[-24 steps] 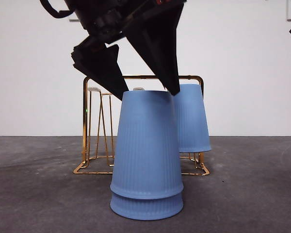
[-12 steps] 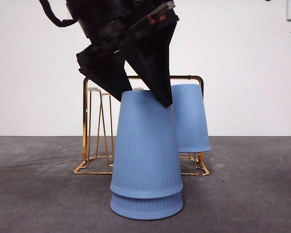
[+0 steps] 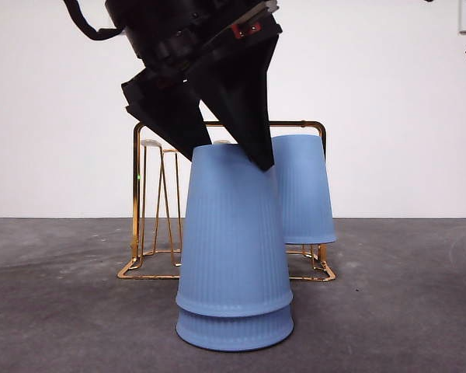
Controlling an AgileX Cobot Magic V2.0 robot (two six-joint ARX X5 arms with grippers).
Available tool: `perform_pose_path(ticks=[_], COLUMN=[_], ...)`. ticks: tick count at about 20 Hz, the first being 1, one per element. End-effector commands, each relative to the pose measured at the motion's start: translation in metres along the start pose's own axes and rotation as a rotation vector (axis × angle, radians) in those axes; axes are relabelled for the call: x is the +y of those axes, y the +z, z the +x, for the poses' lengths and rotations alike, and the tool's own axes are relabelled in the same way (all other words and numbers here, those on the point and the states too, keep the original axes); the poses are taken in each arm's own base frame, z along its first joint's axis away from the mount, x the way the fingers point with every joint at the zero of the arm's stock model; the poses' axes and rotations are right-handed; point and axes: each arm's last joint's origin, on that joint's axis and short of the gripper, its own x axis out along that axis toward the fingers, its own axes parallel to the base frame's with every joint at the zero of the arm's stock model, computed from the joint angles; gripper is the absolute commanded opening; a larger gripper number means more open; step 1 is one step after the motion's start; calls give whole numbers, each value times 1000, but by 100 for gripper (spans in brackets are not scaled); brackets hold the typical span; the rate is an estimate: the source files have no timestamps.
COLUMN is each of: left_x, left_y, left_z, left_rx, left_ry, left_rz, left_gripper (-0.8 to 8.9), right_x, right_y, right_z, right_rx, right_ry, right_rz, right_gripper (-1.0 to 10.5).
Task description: Pick the top cup and place it on cupholder, pick up the mid cup and place it on cupholder, last pick the bottom cup and place it on cupholder.
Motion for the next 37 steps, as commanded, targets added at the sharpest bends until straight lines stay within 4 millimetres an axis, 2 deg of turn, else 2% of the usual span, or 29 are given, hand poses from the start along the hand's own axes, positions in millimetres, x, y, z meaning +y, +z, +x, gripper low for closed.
perform_pose_path(ticks=[1, 9, 12, 15, 20, 23, 27, 30, 32, 37], left_x=[-4, -5, -5, -6, -1, 3, 14, 25, 33, 55], left_y=[7, 21, 23, 21, 11, 1, -9, -8, -4, 7], left_z=[-4, -21, -34, -60, -115, -147, -173, -174, -169, -137], left_rx=[6, -17, -46, -122, -282, -380, -467, -487, -484, -386], left_ry=[-4, -5, -5, -5, 25, 130, 323, 381, 405, 408], left_rz=[11, 12, 10, 8, -42, -81, -170, -213, -236, -269], left_gripper=[238, 238, 238, 238, 238, 238, 238, 238, 239, 239], right_x=[1, 1, 1, 1, 1, 1, 1, 1, 1, 1], right_y=[1, 1, 1, 1, 1, 1, 2, 3, 3, 3], right_z=[0, 0, 0, 0, 0, 0, 0, 0, 0, 0], right_rx=[-3, -3, -3, -3, -4, -4, -10, -19, -22, -24], right_ry=[5, 5, 5, 5, 5, 5, 6, 7, 8, 8], right_rz=[-3, -3, -4, -12, -16, -16, -20, -22, -23, -24], right_gripper=[425, 425, 425, 425, 425, 425, 425, 425, 425, 425])
